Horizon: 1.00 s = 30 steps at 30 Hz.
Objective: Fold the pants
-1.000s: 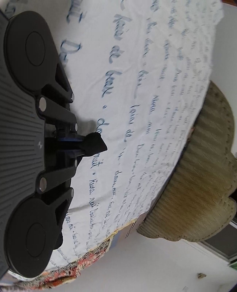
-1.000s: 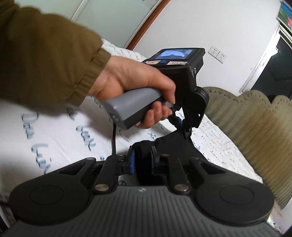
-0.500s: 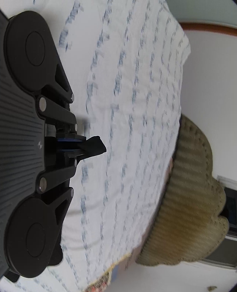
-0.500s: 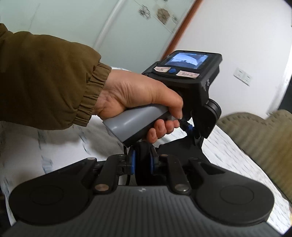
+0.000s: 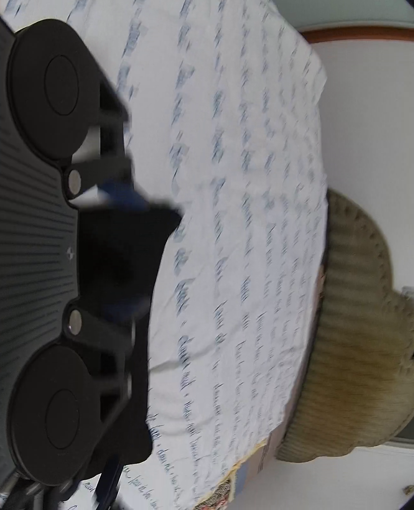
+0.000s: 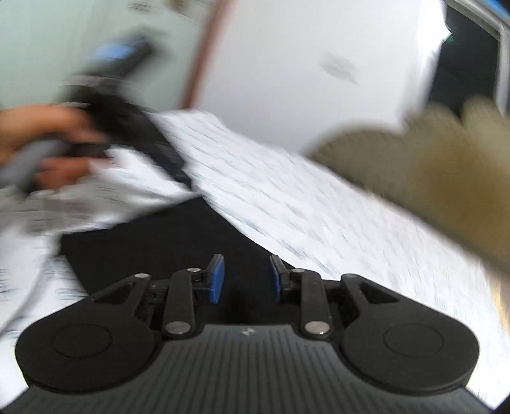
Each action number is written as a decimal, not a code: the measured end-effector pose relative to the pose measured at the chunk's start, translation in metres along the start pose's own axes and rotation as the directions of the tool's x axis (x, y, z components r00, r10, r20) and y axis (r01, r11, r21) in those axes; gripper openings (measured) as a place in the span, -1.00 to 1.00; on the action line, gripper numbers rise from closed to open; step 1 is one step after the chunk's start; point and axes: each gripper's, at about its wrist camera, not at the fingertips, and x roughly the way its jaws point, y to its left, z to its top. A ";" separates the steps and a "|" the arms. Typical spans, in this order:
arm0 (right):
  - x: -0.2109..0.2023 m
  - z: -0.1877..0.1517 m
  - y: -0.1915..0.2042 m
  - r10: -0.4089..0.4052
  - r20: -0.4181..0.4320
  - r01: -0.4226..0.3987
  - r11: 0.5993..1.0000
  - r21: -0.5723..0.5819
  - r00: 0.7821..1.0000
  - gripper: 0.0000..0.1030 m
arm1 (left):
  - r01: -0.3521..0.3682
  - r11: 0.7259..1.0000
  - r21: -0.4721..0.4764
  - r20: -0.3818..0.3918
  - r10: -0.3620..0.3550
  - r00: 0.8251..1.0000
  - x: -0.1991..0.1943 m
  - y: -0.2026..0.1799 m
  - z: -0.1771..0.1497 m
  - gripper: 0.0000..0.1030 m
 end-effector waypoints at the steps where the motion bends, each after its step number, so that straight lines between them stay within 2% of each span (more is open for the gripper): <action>1: 0.015 -0.003 -0.020 0.026 -0.043 -0.023 0.998 0.059 0.999 -0.52 | -0.012 0.999 0.030 -0.005 0.012 1.000 0.006 -0.011 -0.004 0.43; 2: 0.030 -0.009 -0.036 0.027 -0.089 -0.018 0.995 0.097 0.996 -0.54 | -0.020 0.997 0.079 -0.018 0.022 1.000 0.014 -0.022 -0.007 0.43; 3: 0.041 -0.016 -0.048 -0.038 -0.131 0.050 0.995 0.089 0.991 -0.55 | -0.033 0.992 0.124 -0.026 0.036 0.999 0.021 -0.031 -0.011 0.43; 4: 0.046 -0.024 -0.059 -0.086 -0.145 0.098 0.992 0.078 0.986 -0.36 | -0.058 0.986 0.156 -0.025 0.063 0.998 0.026 -0.038 -0.015 0.43; 5: 0.047 -0.031 -0.074 -0.063 -0.143 0.084 0.986 0.144 0.988 -0.35 | -0.089 0.980 0.179 -0.008 0.092 0.996 0.024 -0.043 -0.018 0.43; 6: 0.045 -0.036 -0.091 -0.017 -0.130 0.051 0.965 0.258 0.991 -0.37 | -0.112 0.975 0.194 0.017 0.111 0.994 0.019 -0.046 -0.021 0.43; 7: 0.038 -0.038 -0.101 -0.009 -0.109 0.044 0.948 0.315 0.994 -0.44 | -0.120 0.971 0.207 0.037 0.115 0.993 0.011 -0.048 -0.023 0.43; 10: 0.008 -0.039 -0.102 -0.106 -0.064 0.120 0.950 0.287 0.992 -0.42 | -0.111 0.966 0.235 0.064 0.098 0.993 -0.011 -0.053 -0.037 0.44; 11: -0.004 -0.040 -0.102 -0.100 -0.040 0.108 0.947 0.302 0.994 -0.40 | -0.114 0.963 0.243 0.066 0.101 0.993 -0.017 -0.054 -0.044 0.55; 14: -0.024 -0.050 -0.099 0.031 -0.004 -0.028 0.956 0.290 1.000 -0.48 | -0.137 0.947 0.290 0.056 0.126 0.990 -0.015 -0.054 -0.070 0.68; 16: -0.016 -0.063 -0.076 0.033 -0.090 -0.013 0.976 0.217 0.995 -0.41 | -0.133 0.949 0.285 0.107 0.107 0.989 -0.020 -0.046 -0.084 0.68; 17: -0.009 -0.070 -0.071 0.029 -0.113 -0.005 0.978 0.206 0.993 -0.38 | -0.133 0.954 0.267 0.098 0.111 0.989 -0.023 -0.042 -0.084 0.68; 20: -0.018 -0.071 -0.088 0.063 -0.043 -0.046 0.946 0.322 0.997 -0.38 | -0.140 0.972 0.187 0.073 0.129 0.989 -0.038 -0.030 -0.076 0.68; 23: -0.027 -0.064 -0.095 0.043 0.037 -0.053 0.938 0.342 0.998 -0.38 | -0.137 0.979 0.151 0.119 0.120 0.986 -0.046 -0.028 -0.063 0.68; 27: -0.004 -0.059 -0.097 0.020 0.016 -0.024 0.937 0.350 1.000 -0.38 | -0.112 0.972 0.206 0.148 0.082 0.986 -0.027 -0.040 -0.036 0.68; 30: 0.014 -0.043 -0.097 0.065 0.018 -0.067 0.940 0.335 0.998 -0.38 | -0.171 0.960 0.223 0.111 0.149 0.983 0.009 -0.044 -0.013 0.68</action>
